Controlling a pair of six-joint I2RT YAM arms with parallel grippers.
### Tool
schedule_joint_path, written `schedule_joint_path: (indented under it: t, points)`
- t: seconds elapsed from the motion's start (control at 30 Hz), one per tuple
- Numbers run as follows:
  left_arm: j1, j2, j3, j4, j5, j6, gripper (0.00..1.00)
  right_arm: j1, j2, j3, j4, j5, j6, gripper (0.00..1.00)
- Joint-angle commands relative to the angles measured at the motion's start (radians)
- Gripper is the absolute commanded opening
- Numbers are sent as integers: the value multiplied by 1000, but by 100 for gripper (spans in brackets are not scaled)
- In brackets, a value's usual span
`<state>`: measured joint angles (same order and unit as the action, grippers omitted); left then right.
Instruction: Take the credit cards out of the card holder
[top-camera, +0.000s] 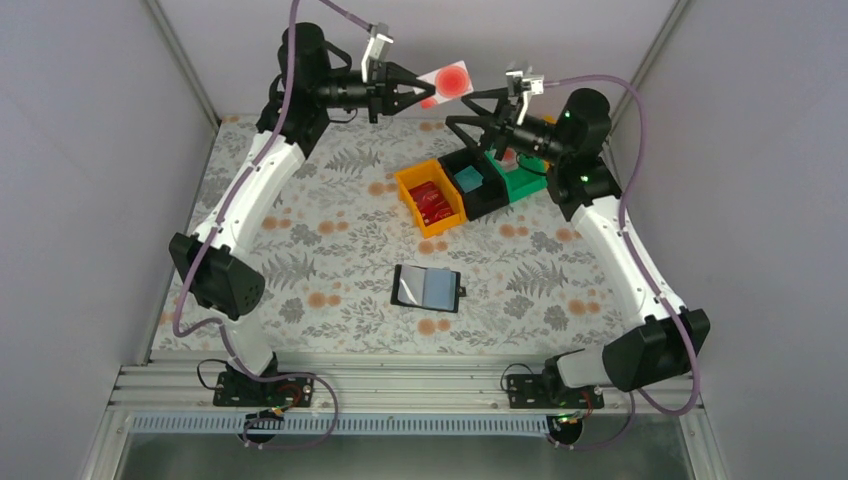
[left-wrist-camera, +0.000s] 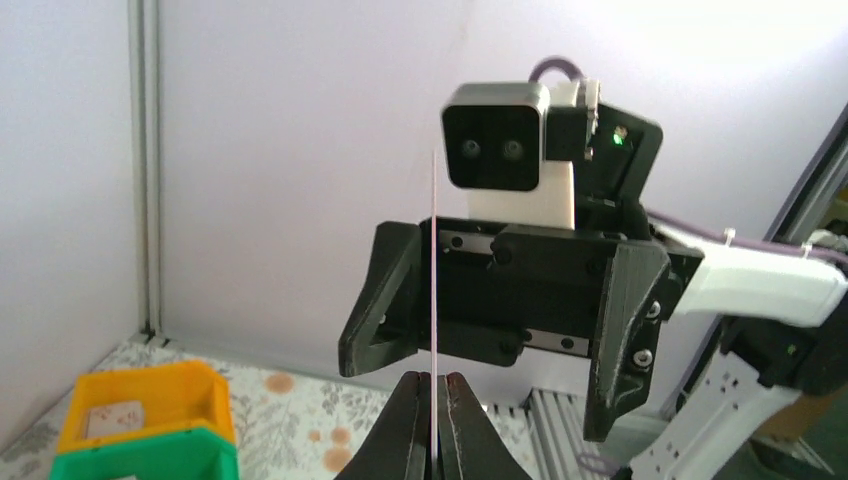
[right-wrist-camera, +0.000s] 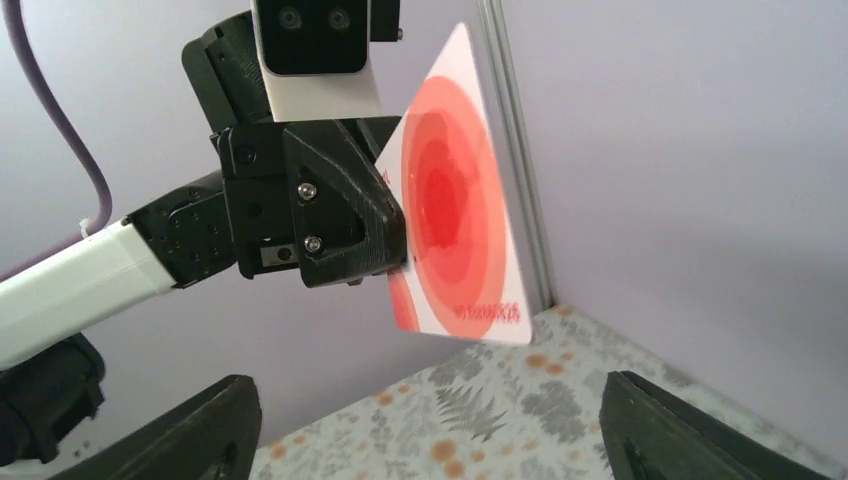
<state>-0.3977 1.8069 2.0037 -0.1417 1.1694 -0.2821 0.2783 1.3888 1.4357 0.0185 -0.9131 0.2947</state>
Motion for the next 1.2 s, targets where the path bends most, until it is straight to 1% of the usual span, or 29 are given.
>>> schedule_joint_path:
  t: [0.0,0.07,0.13,0.27,0.33,0.37,0.5,0.57,0.63,0.67,0.7,0.73,0.77,0.83,0.87,0.9,0.93,0.97,1.0,1.03,1.07,1.13,1.17]
  points:
    - [-12,20,61,190,-18,-213,2,-2,-17,-29,295,17,260,79]
    - [-27,26,87,176,-6,-195,2,-1,-15,-46,356,26,328,66]
    - [-35,33,99,149,-3,-171,2,-1,-7,-53,400,13,364,57]
    - [-41,41,103,132,-2,-155,2,4,-1,-27,381,2,350,55]
    - [-46,48,109,123,-6,-149,2,4,2,-18,390,-8,358,52]
    - [-48,51,110,119,-7,-149,2,5,5,-10,388,-10,361,49]
    - [-59,59,116,89,-8,-125,2,4,9,-3,383,-8,361,28]
    - [-61,62,115,67,-12,-110,2,5,13,5,374,-12,358,23]
    - [-62,64,106,59,-12,-108,2,4,19,16,363,-20,351,21]
    - [-64,66,104,56,-12,-106,2,5,21,19,359,-24,350,18]
    - [-65,67,103,53,-14,-104,2,5,22,25,354,-27,346,13]
    - [-66,68,104,50,-13,-104,2,5,26,29,343,-30,341,6]
    - [-67,69,105,48,-16,-104,2,5,27,33,330,-32,333,4]
    - [-66,70,106,31,-28,-96,2,0,27,39,298,-28,324,4]
    - [-67,72,106,10,-50,-86,2,-9,31,43,276,-24,325,4]
    - [-66,72,109,-32,-94,-69,5,-24,43,54,237,-19,325,4]
    - [-66,72,110,-89,-171,-48,32,-45,61,74,177,-11,316,4]
    - [-65,71,103,-154,-262,-18,66,-69,92,105,86,-3,300,4]
    - [-62,68,90,-234,-378,33,90,-98,132,139,-20,2,281,4]
    - [-60,65,73,-288,-490,78,99,-125,179,184,-133,5,257,4]
    - [-58,62,56,-331,-581,136,100,-151,233,230,-263,24,220,4]
    - [-54,56,23,-402,-712,257,100,-200,346,310,-495,51,135,4]
    - [-51,51,2,-422,-796,296,100,-228,391,314,-534,40,119,4]
